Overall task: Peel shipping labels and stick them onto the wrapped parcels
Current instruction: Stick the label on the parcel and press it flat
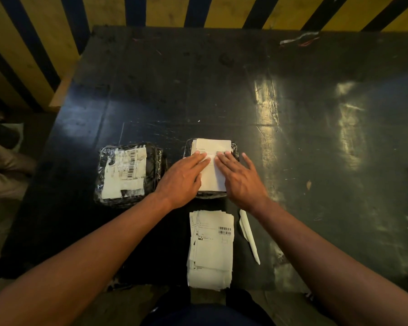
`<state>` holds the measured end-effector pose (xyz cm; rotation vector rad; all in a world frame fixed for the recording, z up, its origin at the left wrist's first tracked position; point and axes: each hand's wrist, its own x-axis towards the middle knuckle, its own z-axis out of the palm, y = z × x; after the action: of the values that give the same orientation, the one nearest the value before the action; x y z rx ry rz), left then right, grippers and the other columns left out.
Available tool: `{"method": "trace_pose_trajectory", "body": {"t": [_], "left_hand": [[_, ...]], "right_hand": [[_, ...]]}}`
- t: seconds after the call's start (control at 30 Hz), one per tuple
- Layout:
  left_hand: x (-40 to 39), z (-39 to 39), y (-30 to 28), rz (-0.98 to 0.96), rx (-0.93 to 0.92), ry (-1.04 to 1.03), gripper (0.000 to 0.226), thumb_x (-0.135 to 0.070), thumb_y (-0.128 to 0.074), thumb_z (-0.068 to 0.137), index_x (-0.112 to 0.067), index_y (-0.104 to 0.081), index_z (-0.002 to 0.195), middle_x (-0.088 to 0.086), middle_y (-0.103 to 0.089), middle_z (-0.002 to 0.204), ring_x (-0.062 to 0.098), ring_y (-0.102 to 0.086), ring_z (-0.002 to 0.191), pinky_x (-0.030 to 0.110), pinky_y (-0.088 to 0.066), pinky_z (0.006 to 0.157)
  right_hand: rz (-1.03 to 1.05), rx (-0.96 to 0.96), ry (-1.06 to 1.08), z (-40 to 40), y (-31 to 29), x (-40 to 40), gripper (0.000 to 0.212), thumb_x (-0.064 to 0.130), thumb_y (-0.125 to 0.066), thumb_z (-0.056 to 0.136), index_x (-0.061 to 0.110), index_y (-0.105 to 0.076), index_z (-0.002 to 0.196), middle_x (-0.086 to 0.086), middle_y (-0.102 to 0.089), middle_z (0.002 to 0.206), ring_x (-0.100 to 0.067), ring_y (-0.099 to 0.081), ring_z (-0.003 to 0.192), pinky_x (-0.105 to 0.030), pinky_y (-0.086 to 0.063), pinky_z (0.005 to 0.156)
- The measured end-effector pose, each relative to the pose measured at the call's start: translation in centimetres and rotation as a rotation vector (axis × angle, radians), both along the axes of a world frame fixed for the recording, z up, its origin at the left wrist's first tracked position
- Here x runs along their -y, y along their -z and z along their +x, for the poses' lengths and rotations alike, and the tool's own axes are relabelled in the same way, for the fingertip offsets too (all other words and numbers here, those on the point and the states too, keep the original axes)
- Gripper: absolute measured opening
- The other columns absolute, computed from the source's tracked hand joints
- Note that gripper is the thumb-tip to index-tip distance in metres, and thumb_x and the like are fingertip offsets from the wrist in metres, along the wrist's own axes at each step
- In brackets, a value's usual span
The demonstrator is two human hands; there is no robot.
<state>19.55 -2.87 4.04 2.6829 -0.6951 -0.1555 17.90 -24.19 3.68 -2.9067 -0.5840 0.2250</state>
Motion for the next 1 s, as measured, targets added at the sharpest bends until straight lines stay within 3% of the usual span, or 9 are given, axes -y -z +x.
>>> {"method": "trace_pose_trajectory", "body": {"t": [0.13,0.37,0.57,0.73,0.9,1.0], "left_hand": [[-0.1,-0.2,0.2,0.014,-0.002,0.007,0.054,-0.020,-0.045,0.106,-0.018,-0.034,0.160,0.003,-0.032,0.167,0.016,-0.024,0.156,0.039,-0.021,0.128],[-0.1,-0.3,0.5,-0.023,-0.023,-0.020,0.054,-0.021,-0.044,0.108,-0.019,-0.031,0.161,0.000,-0.028,0.168,0.013,-0.019,0.157,0.032,-0.015,0.127],[0.3,-0.7,0.3,-0.054,-0.065,-0.052,0.055,-0.020,-0.044,0.107,-0.019,-0.030,0.161,-0.003,-0.026,0.169,0.011,-0.017,0.157,0.035,-0.018,0.129],[0.2,-0.6,0.1,-0.069,-0.076,-0.069,0.056,-0.020,-0.044,0.107,-0.020,-0.030,0.161,-0.005,-0.024,0.170,0.009,-0.016,0.157,0.028,-0.013,0.127],[0.2,-0.9,0.3,-0.084,-0.100,-0.075,0.057,-0.019,-0.044,0.107,-0.021,-0.028,0.162,-0.006,-0.023,0.170,0.009,-0.015,0.157,0.028,-0.016,0.125],[0.1,-0.9,0.3,-0.066,-0.116,-0.079,0.056,-0.022,-0.042,0.108,-0.022,-0.026,0.162,-0.007,-0.020,0.171,0.009,-0.013,0.158,0.031,-0.020,0.125]], "right_hand": [[-0.129,-0.093,-0.065,1.6,-0.3,-0.4,0.082,0.034,-0.043,0.102,0.017,0.009,0.163,-0.004,0.013,0.172,-0.019,0.013,0.158,-0.052,0.008,0.128],[-0.159,-0.150,-0.063,4.6,-0.4,-0.3,0.087,0.045,-0.038,0.099,0.017,0.015,0.162,-0.004,0.017,0.171,-0.019,0.014,0.159,-0.051,0.005,0.128],[-0.112,-0.189,0.113,4.4,-0.5,0.6,0.089,0.058,-0.036,0.098,0.016,0.007,0.164,-0.002,0.006,0.173,-0.017,0.005,0.160,-0.049,0.004,0.129],[-0.072,-0.218,0.299,4.0,-0.6,-0.5,0.092,0.060,-0.038,0.096,0.015,0.005,0.164,-0.002,0.007,0.173,-0.020,0.008,0.160,-0.054,0.003,0.128],[-0.087,-0.080,0.009,1.7,-0.7,-1.1,0.068,0.034,-0.037,0.104,0.028,-0.007,0.164,0.007,-0.004,0.172,-0.017,0.002,0.160,-0.052,0.004,0.128],[-0.099,-0.062,0.077,1.3,-0.6,-0.9,0.061,0.038,-0.032,0.106,0.029,-0.015,0.164,0.008,-0.012,0.171,-0.014,-0.006,0.159,-0.051,0.007,0.127]]}}
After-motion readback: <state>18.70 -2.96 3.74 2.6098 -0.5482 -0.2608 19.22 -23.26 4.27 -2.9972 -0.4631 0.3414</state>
